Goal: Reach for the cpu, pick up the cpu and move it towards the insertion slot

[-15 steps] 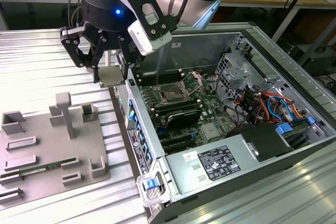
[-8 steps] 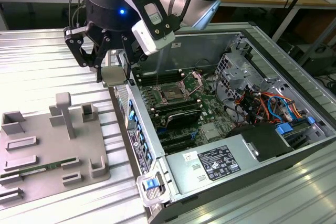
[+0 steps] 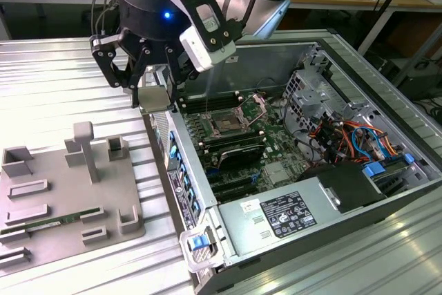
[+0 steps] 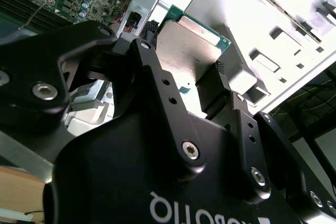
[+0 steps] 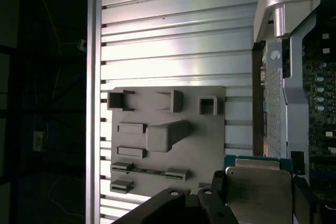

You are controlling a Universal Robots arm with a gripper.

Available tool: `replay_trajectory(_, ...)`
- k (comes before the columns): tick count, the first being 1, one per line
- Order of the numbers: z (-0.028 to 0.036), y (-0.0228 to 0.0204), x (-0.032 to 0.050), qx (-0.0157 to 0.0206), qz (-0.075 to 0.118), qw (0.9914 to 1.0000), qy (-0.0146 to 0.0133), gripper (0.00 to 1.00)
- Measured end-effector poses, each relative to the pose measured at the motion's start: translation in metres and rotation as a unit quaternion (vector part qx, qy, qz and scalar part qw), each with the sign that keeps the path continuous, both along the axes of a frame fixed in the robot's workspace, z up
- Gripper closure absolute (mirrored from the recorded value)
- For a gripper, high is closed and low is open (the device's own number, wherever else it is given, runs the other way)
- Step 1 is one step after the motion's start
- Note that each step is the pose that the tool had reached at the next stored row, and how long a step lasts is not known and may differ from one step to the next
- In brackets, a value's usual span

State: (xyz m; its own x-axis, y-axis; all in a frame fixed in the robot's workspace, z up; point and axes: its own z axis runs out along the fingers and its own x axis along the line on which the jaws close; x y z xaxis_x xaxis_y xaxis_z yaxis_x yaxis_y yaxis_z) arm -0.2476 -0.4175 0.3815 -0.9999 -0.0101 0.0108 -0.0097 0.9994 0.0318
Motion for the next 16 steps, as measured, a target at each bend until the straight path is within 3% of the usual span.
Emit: replay_trajectory(16, 0.0, 0.0007, 0.0143, 0.0, 0.0, 1.0, 0.0, 0.45)
